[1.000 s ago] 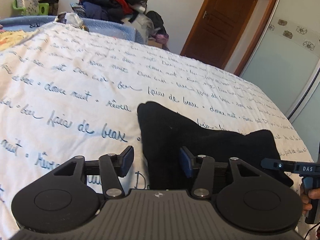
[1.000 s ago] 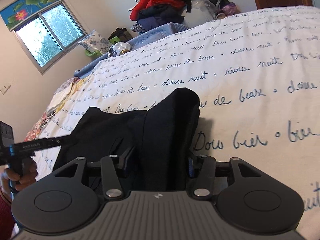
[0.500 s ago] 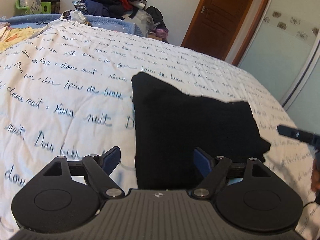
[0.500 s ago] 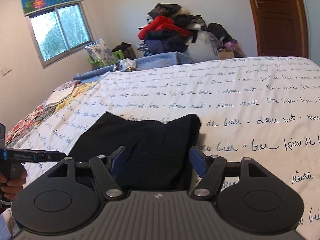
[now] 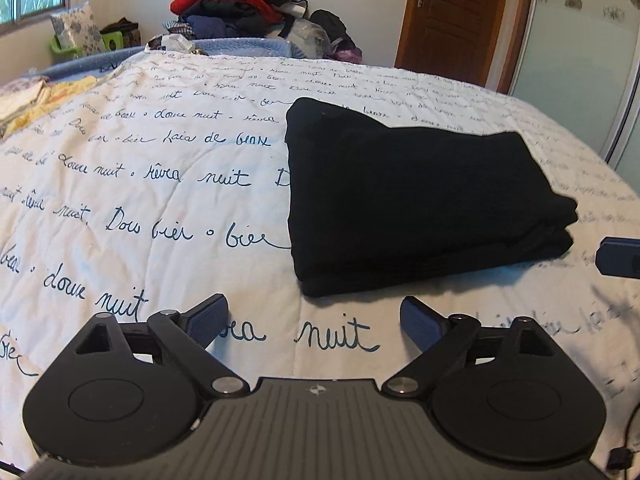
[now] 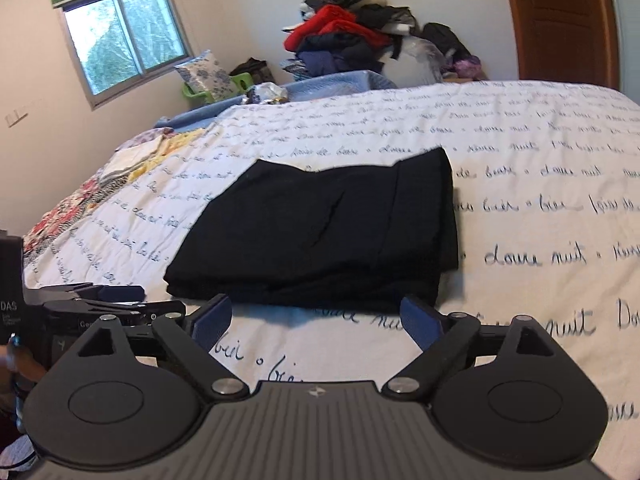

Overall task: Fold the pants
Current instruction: 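Open both tools and pull them back from the folded trousers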

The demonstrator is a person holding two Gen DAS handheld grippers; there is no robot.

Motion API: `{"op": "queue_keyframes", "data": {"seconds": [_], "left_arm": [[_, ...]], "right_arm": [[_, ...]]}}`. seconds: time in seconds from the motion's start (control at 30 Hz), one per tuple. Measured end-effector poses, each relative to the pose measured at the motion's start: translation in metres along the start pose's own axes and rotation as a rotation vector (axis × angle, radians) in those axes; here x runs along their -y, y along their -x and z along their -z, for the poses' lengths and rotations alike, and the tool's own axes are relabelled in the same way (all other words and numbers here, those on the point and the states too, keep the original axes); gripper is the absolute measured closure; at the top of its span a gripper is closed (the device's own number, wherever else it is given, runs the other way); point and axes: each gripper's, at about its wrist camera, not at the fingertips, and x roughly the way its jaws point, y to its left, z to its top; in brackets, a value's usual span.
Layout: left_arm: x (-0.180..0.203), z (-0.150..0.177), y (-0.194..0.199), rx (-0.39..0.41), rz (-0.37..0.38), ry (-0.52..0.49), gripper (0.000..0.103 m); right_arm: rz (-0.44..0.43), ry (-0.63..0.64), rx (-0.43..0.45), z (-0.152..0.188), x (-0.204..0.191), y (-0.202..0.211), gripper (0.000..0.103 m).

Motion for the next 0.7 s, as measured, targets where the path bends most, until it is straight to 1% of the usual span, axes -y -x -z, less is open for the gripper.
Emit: {"op": "queue_keyframes", "data": {"seconds": [0.1, 0.2, 0.33, 0.4, 0.7], "left_arm": [[0.004, 0.001, -0.005, 0.000, -0.020, -0.013, 0.007], [0.007, 0.003, -0.006, 0.009, -0.034, -0.016, 0.004], [0.012, 0.007, -0.010, 0.013, -0.058, -0.025, 0.002], [0.014, 0.009, -0.010, 0.024, -0.070, -0.031, 0.000], [0.018, 0.020, -0.012, 0.067, -0.090, -0.032, 0.000]], "right_arm": [[0.038, -0.024, -0.028, 0.007, -0.003, -0.007, 0.011], [0.054, -0.006, -0.023, 0.015, -0.009, -0.008, 0.011], [0.044, -0.046, -0.020, 0.019, -0.010, -0.008, 0.011], [0.052, -0.055, -0.022, 0.019, -0.010, -0.009, 0.011], [0.053, -0.078, -0.021, 0.021, -0.018, -0.011, 0.011]]}}
